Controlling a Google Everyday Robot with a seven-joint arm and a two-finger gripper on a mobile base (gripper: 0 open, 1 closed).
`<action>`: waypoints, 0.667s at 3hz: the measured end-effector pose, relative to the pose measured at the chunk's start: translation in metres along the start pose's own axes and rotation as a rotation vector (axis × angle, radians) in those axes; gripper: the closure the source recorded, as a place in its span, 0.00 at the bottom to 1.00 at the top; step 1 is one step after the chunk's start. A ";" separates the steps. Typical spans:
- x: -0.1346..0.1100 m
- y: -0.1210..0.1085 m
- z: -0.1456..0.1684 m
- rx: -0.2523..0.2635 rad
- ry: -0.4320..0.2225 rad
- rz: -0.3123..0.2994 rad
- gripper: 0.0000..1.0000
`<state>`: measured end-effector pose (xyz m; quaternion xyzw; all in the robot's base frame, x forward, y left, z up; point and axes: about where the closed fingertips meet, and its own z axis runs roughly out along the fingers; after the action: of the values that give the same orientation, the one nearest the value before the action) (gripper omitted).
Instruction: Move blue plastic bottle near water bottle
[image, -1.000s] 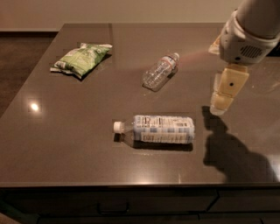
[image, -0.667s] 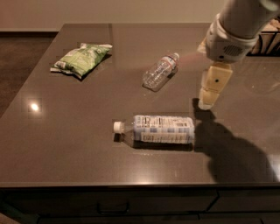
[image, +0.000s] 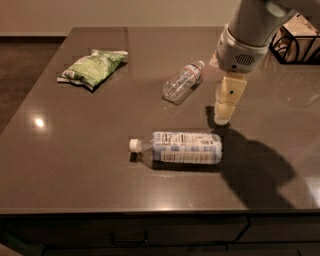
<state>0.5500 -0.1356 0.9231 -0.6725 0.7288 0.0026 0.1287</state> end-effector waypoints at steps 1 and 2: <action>-0.012 0.022 0.002 -0.055 -0.017 -0.032 0.00; -0.019 0.047 0.008 -0.067 -0.019 -0.057 0.00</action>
Offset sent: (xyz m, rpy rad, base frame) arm -0.0811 0.0359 -0.0361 -0.0069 0.0900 0.1097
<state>0.5064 -0.1112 0.9113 -0.6970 0.7074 0.0297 0.1131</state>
